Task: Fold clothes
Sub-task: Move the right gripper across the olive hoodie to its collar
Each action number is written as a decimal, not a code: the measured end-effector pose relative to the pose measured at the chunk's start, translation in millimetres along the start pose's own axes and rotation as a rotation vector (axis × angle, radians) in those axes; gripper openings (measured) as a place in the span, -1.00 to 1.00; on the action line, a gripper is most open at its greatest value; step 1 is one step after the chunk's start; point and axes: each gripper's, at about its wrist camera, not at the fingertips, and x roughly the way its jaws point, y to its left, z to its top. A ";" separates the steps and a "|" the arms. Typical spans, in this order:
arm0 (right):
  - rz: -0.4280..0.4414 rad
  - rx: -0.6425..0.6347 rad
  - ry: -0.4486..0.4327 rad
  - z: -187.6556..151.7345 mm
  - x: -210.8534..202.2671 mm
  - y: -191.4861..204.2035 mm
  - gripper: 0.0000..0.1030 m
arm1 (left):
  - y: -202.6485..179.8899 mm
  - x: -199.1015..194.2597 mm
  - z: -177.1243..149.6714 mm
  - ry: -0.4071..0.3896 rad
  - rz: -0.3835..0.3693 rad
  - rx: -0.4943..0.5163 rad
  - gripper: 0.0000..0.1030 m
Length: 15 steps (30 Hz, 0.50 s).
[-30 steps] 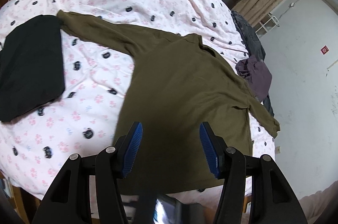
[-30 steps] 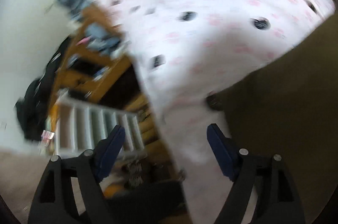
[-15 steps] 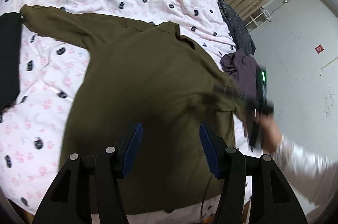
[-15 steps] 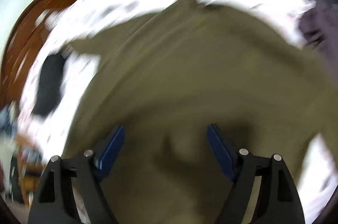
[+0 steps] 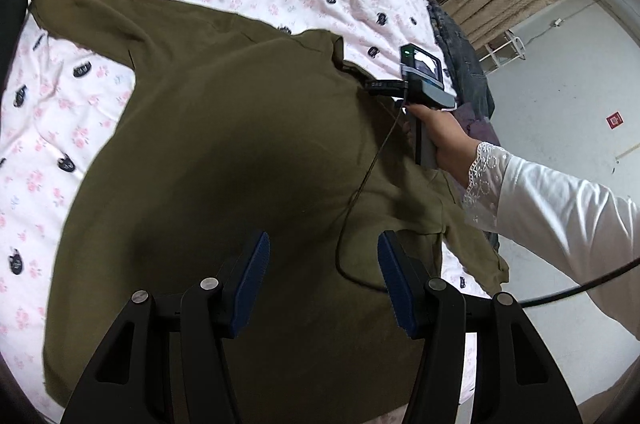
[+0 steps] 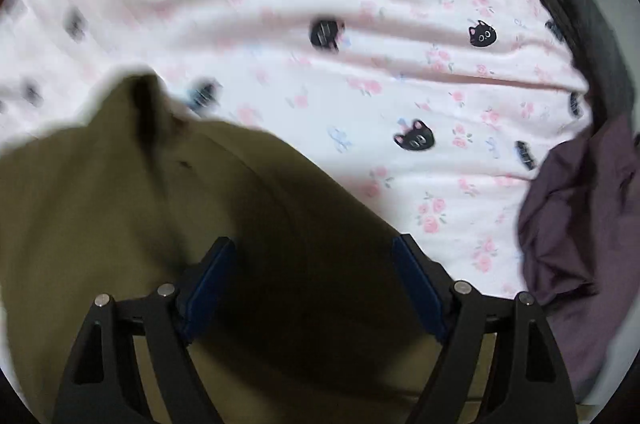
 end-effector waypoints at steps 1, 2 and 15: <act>-0.017 -0.020 -0.007 -2.6 2.6 5.6 0.56 | 0.2 4.9 -0.1 0.001 -0.001 -0.007 -0.01; -0.021 -0.030 -0.020 -5.3 3.2 8.4 0.38 | 0.3 8.5 0.1 0.002 -0.002 -0.010 -0.01; -0.097 -0.079 -0.055 41.4 -19.5 -45.2 -0.82 | 15.8 17.5 11.3 0.012 -0.006 -0.002 -0.01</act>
